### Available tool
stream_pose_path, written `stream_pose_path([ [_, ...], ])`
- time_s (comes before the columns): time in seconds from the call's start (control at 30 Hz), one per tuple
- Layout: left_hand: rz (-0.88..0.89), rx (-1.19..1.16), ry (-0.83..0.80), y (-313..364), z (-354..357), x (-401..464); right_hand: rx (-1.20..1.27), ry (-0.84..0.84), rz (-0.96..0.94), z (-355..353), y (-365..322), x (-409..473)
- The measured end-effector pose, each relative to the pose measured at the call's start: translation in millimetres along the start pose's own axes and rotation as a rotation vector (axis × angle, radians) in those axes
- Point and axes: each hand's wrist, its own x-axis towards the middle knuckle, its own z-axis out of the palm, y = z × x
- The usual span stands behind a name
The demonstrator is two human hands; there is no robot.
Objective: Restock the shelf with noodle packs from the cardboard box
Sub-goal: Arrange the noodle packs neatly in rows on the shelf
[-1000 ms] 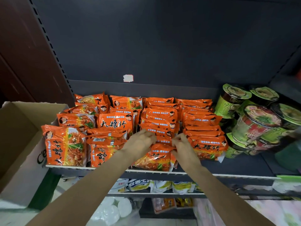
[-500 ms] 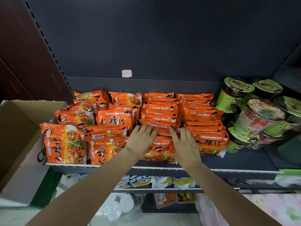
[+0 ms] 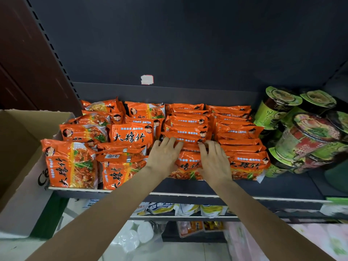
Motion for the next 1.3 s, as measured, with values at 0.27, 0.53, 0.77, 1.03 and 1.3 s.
stream_pose_path([
  [0.27, 0.000, -0.026, -0.136, -4.0, -13.1, 8.6, 0.098, -0.133, -0.093, -14.5, -0.1, 8.9],
  [0.53, 0.013, -0.421, -0.247, -28.5, -35.7, 21.6, 0.481, -0.215, -0.034, -39.3, 15.4, 24.7],
  [0.77, -0.307, -0.836, -0.120, -41.5, -25.6, 63.9, 0.645, -0.237, 0.141, -35.9, 32.4, 75.0],
  [1.03, -0.484, -1.049, -0.183, -36.8, -6.0, 85.0, 0.611, -0.449, 0.121, -11.6, 31.1, 113.2],
  [1.3, -0.525, -0.916, -0.093, -43.3, -10.8, 94.9, 0.563, -0.261, 0.074, -12.5, 51.6, 124.3],
])
